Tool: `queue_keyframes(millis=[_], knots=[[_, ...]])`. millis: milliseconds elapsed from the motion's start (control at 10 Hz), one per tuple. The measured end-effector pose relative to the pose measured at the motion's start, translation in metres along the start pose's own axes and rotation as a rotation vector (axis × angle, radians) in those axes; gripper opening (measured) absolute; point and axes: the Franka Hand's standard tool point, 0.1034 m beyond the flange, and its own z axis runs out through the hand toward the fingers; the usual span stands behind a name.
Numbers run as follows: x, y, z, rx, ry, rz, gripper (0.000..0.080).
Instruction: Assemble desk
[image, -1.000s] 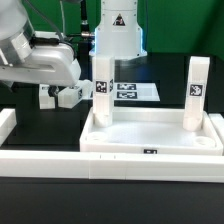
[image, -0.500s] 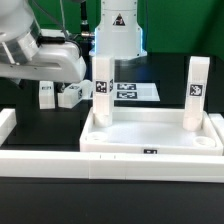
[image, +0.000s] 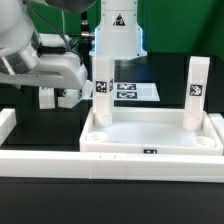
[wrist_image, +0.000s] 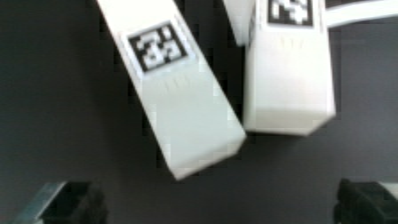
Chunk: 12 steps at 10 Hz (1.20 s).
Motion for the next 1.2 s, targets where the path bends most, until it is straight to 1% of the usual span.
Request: queue_keyframes(millis=[300, 600, 700, 800, 900, 1000, 1100, 1200], knots=[[0.002, -0.002, 0.003, -0.002, -0.002, -0.004, 0.0649], [0.001, -0.001, 0.001, -0.004, -0.001, -0.009, 0.0649], [0.005, 0.003, -0.01, 0.004, 0.0, -0.004, 0.0649], [0.008, 0.003, -0.011, 0.001, 0.0, -0.001, 0.0649], [0.008, 0.0, -0.008, -0.002, -0.006, -0.005, 0.0649], [0.0, -0.002, -0.003, 0.007, -0.075, -0.003, 0.0649], [-0.001, -0.005, -0.001, 0.009, -0.152, -0.003, 0.0649], [0.005, -0.007, 0.001, 0.0, -0.181, -0.006, 0.0649]])
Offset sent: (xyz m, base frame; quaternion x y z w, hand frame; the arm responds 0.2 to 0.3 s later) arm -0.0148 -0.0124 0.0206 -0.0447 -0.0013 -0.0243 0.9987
